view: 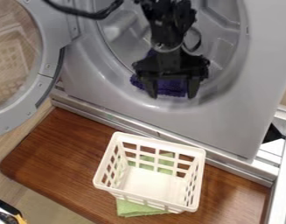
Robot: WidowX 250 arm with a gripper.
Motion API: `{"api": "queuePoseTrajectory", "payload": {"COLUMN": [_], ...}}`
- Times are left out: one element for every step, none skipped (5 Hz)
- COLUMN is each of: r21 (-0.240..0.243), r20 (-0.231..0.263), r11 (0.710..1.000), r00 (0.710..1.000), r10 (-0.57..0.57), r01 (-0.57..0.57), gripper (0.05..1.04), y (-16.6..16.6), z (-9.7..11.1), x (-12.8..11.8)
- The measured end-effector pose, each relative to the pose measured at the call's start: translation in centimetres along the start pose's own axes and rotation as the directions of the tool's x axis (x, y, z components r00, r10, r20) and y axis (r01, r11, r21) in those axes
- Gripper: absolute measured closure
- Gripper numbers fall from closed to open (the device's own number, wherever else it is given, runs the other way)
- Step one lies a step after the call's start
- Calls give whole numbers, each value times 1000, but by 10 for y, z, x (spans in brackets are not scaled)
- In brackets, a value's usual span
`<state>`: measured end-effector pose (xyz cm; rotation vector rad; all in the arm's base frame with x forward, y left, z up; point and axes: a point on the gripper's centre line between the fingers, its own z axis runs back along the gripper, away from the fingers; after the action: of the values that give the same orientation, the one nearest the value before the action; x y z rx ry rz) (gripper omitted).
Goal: Move the purple towel inside the white basket
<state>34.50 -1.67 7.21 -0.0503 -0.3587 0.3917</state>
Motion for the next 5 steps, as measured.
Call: {"api": "queuePoseTrajectory", "payload": {"r21": [20, 48, 47, 26, 46], "r20": [24, 29, 19, 17, 41], "r11": [1000, 999, 999, 999, 997], "r00": [999, 999, 1000, 999, 998], "r10": [22, 22, 21, 29, 55], "r01": [-22, -23, -21, -29, -57], "gripper": [83, 83, 83, 133, 399], "y": [5, 10, 14, 14, 18], "z": [-5, -14, -28, -34, -38], "x": [20, 24, 27, 29, 27]}}
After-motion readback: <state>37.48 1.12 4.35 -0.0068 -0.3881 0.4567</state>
